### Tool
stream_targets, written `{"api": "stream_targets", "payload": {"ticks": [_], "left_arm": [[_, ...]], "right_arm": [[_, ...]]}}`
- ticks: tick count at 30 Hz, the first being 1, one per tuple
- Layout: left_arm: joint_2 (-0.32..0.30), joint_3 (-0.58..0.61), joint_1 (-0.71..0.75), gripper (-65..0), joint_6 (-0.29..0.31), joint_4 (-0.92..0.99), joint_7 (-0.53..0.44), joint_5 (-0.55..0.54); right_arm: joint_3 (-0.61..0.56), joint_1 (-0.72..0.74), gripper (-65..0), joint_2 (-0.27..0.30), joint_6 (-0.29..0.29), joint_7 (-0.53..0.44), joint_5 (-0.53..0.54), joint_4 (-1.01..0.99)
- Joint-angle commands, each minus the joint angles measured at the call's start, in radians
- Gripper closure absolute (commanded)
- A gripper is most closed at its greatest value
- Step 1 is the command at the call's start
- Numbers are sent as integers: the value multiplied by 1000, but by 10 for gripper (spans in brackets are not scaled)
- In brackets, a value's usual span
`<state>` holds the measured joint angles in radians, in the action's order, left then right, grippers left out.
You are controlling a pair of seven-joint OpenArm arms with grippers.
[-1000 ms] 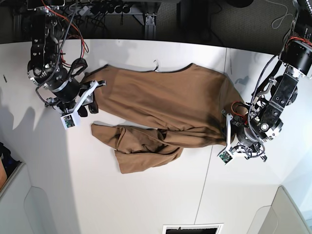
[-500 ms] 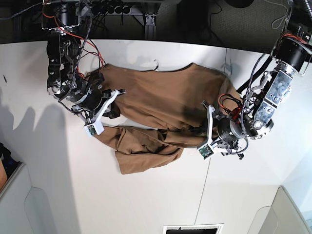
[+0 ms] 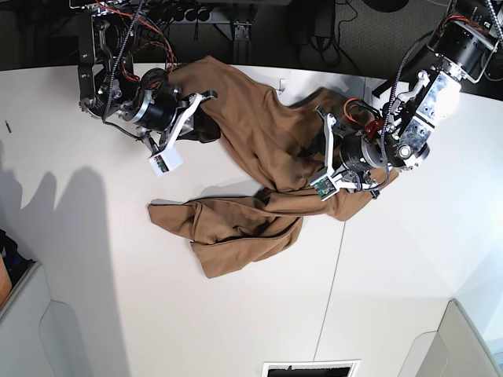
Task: Layout the t-shirt on the table in an organized manner, then fold the t-shirt properly
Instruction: 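Regrasp the shirt with the right gripper and drag it toward the left gripper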
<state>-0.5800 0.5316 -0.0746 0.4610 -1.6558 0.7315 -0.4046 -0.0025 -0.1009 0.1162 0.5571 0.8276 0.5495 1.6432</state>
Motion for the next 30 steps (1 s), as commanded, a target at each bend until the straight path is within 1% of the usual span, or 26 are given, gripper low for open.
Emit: {"api": "stream_targets", "payload": {"ticks": [1,4,7,10,11,13,14,15,16,20,22,26,27,28,29,30], "left_arm": [[-11,-4,-8,-284,3,-10,5,11],[-10,-4,-9,-284,3,-10,0,37],[-11,-4,-9,-284,3,-10,-3,43],[-11,-4,-8,-284,4,-10,-2,42],[-10,-4,-8,-284,4,-10,-2,41],[-10,-4,-8,-284,4,-10,-2,37],[-10,-4,-8,-284,4,-10,-2,34],[-10,-4,-8,-284,4,-10,-2,31],[-10,-4,-8,-284,4,-10,-2,29],[-10,-4,-8,-284,4,-10,-2,27],[-10,-4,-8,-284,4,-10,-2,27],[-10,-4,-8,-284,4,-10,-2,27],[-10,-4,-8,-284,4,-10,-2,27],[-10,-4,-8,-284,4,-10,-2,27],[-10,-4,-8,-284,4,-10,-2,27],[-10,-4,-8,-284,4,-10,-2,26]], "right_arm": [[2,19,0,3,8,-33,21,41],[17,48,0,2,6,-85,-31,72],[31,113,0,2,-20,-119,-117,66],[35,193,0,2,-60,-121,-177,52],[35,217,-44,0,-64,-120,-188,44],[35,261,-151,-5,-64,-120,-194,7],[34,280,-190,-10,-64,-121,-194,-26],[34,301,-214,-18,-64,-122,-196,-65],[34,321,-223,-25,-64,-130,-200,-107],[33,378,-223,-50,-63,-167,-220,-243],[33,388,-223,-57,-63,-190,-221,-275],[33,394,-219,-71,-61,-207,-220,-309],[32,394,-203,-74,-62,-217,-221,-313],[32,394,-169,-80,-62,-227,-221,-318],[32,394,-116,-84,-62,-232,-221,-319],[30,394,-47,-89,-62,-233,-220,-319]]}}
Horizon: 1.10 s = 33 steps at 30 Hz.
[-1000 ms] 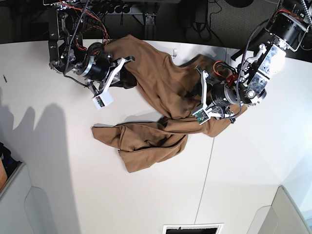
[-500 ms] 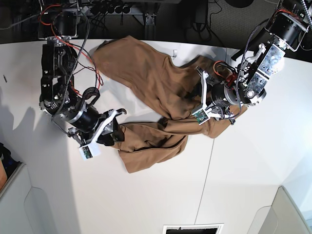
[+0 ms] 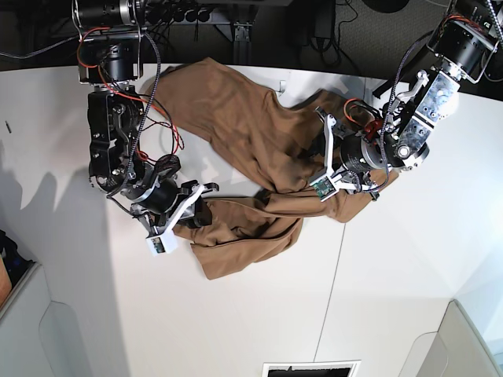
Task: Layout the t-shirt on the table in an organized manner, then fold the t-shirt properly
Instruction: 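Regrasp the shirt with the right gripper and drag it toward the left gripper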
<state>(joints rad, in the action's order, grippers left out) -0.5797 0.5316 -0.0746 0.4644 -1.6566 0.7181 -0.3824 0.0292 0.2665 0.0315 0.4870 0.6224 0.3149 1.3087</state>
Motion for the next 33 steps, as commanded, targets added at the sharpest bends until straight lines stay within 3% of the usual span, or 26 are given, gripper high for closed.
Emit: {"api": "stream_targets", "payload": {"ticks": [1,6,9,20,21,24,25,26,33], "left_arm": [[-10,-4,-8,-284,0,-10,11,1],[2,-4,-5,-284,17,-10,12,-36],[39,-3,7,-284,76,-10,13,-48],[177,-3,141,-284,101,-10,15,-48],[189,-3,146,-284,101,-10,16,-48],[212,-2,156,-284,101,-10,16,-47],[214,-2,156,-284,101,-10,19,-47],[214,-2,156,-284,101,-10,20,-47],[213,-3,156,-284,101,-10,35,-47]], "right_arm": [[-5,27,0,-8,8,-28,14,15],[-5,33,0,-21,14,-41,31,21],[-5,68,0,-21,14,-53,41,34],[5,260,0,-12,10,-40,-40,86],[5,265,-16,-12,10,-39,-40,87],[5,268,-335,-13,2,-20,-68,86],[6,268,-402,-12,-2,-1,-75,86],[7,268,-428,-12,-13,22,-76,86],[68,246,-428,-12,-39,161,-58,87]]}}
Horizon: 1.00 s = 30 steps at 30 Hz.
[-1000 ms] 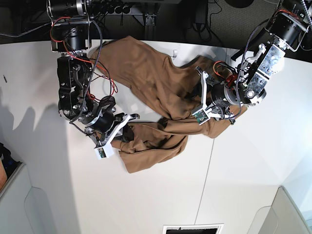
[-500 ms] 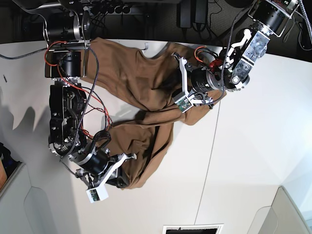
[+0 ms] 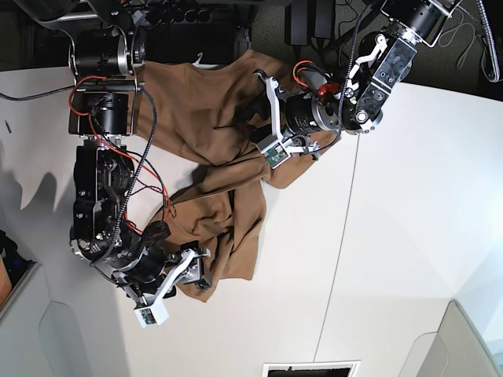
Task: Layout the t-shirt on the table in an organized manner, then fold the t-shirt properly
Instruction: 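Regrasp the shirt with the right gripper and drag it toward the left gripper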
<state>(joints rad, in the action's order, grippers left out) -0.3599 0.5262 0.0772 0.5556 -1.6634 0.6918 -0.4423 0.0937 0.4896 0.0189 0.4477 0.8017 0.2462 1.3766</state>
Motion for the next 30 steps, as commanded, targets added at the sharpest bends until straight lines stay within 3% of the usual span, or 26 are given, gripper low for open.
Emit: {"api": "stream_targets", "payload": {"ticks": [1,5,9,20,30], "left_arm": [[-7,3,4,-284,10,-3,61,13],[-6,3,3,-284,10,-4,62,13],[-6,3,4,-284,10,-4,61,12],[-6,3,4,-284,11,-4,61,-10],[-6,3,4,-284,11,-4,64,-11]], "right_arm": [[20,8,-428,0,-13,-21,12,19],[98,-71,-428,0,-85,-51,-4,19],[157,-154,-428,0,-117,-151,-32,18],[159,-218,-426,0,-217,-217,-94,-16],[159,-212,-425,-24,-210,-276,-85,-109]]}}
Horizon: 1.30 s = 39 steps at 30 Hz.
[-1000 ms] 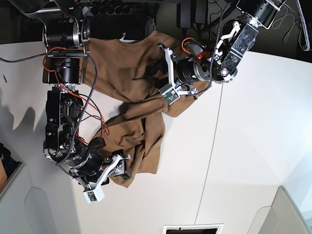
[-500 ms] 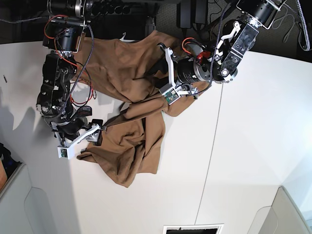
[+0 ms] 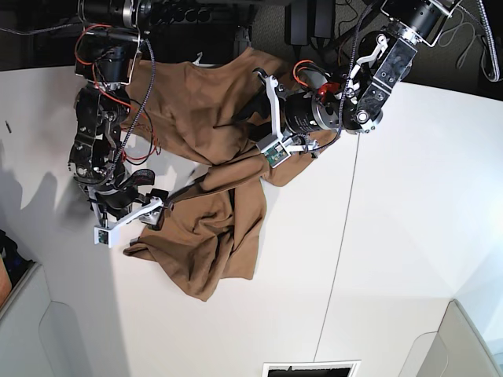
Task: Layout the t-shirt on the table in an organized manner, then fold the t-shirt properly
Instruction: 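Regrasp the shirt with the right gripper and drag it toward the left gripper, then sweep the right gripper across under the left arm to grab the hem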
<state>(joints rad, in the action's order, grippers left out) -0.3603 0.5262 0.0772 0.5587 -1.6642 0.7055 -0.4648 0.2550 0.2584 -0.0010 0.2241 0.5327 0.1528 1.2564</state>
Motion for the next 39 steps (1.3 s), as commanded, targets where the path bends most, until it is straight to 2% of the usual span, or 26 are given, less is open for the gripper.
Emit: {"api": "stream_targets", "payload": {"ticks": [1,5,7,10,11,15,19,22,24,28,30,34,35,37,38,39], "left_arm": [[-6,3,4,-284,8,-3,51,12],[-6,3,4,-284,14,-3,51,12],[-6,3,4,-284,14,-3,51,12],[-6,3,4,-284,14,-3,51,12],[-6,3,4,-284,14,-3,51,12],[-6,3,4,-284,14,-3,51,12],[-5,3,4,-284,15,-3,51,11],[-5,3,4,-284,45,-3,51,-36],[-5,3,5,-284,83,-3,51,-87],[-5,4,10,-284,90,-3,51,-141],[0,3,9,-284,90,-3,53,-142],[-6,3,9,-284,90,-3,55,-140],[-9,3,9,-284,90,-3,55,-140],[-9,3,9,-284,90,-3,59,-137],[-8,3,10,-284,90,-3,60,-138],[-8,3,10,-284,90,-3,60,-138]], "right_arm": [[-2,20,-424,-12,21,-8,8,11],[-2,36,-410,-51,37,-10,8,11],[-5,46,-299,-67,34,-9,3,11],[-8,50,-55,-71,14,-10,4,11],[-8,50,0,-71,5,-10,3,11],[-8,49,0,-65,8,-10,0,27],[-9,50,0,-66,12,16,11,137],[-12,79,0,-67,93,87,103,223],[-44,113,0,-75,137,96,171,232],[-201,183,0,-146,219,96,182,219],[-341,214,0,-150,242,93,172,202],[-572,246,0,-151,207,97,-5,197],[-610,245,-74,-151,190,96,-44,197],[-656,239,-265,-151,148,97,-97,197],[-666,232,-334,-151,126,97,-113,197],[-668,227,-369,-151,108,97,-121,197]]}}
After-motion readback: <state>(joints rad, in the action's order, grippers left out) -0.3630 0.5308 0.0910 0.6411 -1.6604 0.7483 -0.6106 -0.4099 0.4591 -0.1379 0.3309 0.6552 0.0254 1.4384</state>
